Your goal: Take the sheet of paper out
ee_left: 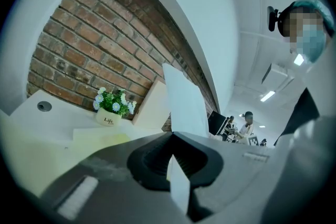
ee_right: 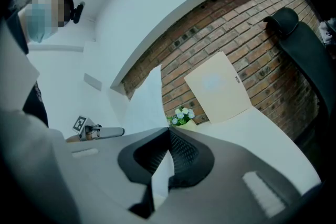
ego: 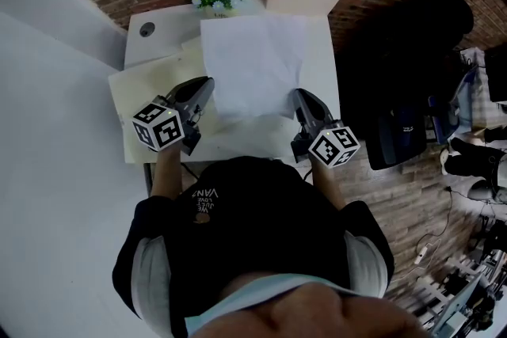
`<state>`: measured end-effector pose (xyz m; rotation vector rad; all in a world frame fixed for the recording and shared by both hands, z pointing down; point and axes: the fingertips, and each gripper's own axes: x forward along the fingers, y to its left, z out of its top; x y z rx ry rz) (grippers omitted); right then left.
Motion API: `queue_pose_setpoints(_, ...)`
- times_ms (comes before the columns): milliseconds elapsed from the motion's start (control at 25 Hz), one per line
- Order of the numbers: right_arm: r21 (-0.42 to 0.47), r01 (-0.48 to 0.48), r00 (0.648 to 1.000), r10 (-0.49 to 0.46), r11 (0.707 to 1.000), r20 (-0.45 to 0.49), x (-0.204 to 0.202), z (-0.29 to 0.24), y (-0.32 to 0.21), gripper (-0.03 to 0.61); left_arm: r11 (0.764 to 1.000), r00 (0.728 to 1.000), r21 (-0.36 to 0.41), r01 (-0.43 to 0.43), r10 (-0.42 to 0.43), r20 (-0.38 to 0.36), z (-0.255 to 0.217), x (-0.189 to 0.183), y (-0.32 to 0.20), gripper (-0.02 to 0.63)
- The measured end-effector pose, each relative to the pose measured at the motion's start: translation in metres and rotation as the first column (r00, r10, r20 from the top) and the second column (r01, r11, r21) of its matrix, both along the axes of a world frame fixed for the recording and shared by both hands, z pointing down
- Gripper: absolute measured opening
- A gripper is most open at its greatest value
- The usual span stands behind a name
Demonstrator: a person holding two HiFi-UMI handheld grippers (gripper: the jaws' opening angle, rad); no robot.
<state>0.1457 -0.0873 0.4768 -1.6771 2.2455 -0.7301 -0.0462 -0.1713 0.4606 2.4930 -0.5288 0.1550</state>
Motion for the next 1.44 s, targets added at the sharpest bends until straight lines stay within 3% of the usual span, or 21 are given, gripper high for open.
queue_pose_setpoints(1440,-0.045,-0.013,1.000,0.012,0.999,-0.027,0.0033,0.0093,0.0051,0.000,1.000,1.000,-0.024,-0.007,0.007,-0.005,0.0060,0.0051,0.0032,0.002)
